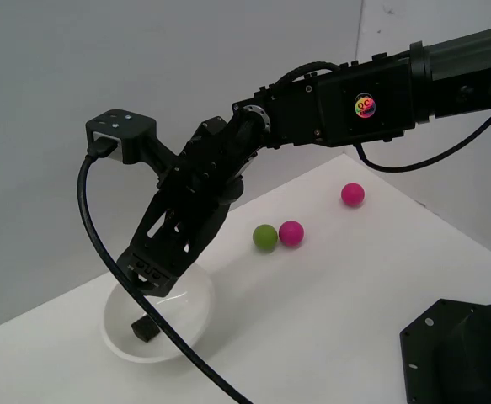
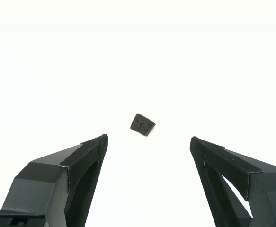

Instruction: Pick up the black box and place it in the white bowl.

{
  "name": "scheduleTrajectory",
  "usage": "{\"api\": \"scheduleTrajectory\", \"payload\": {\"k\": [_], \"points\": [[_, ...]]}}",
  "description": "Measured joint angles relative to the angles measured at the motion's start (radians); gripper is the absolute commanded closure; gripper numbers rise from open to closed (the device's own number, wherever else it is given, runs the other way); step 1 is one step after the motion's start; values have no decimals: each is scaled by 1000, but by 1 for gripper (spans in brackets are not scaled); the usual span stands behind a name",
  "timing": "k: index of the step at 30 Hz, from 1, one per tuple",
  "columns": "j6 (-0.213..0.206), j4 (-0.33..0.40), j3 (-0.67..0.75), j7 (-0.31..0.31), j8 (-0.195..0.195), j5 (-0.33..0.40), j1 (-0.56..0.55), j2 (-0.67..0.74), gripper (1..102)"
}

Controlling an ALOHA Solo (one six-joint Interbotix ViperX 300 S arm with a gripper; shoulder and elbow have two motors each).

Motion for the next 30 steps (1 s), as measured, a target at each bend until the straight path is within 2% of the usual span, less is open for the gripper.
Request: {"api": "scheduleTrajectory", "payload": {"k": [10, 12, 14, 17, 18, 24, 30], "points": [[0, 0, 3, 0, 5, 0, 14, 3, 4], [5, 2, 3, 0, 5, 2, 14, 3, 7], [8, 5, 11, -2, 5, 6, 17, 11, 18], [8, 29, 41, -2, 5, 31, 38, 41, 45], [8, 35, 51, -2, 6, 37, 48, 49, 51], [9, 94, 120, -5, 6, 91, 107, 123, 51], [9, 153, 196, -5, 46, 152, 184, 199, 51]]}}
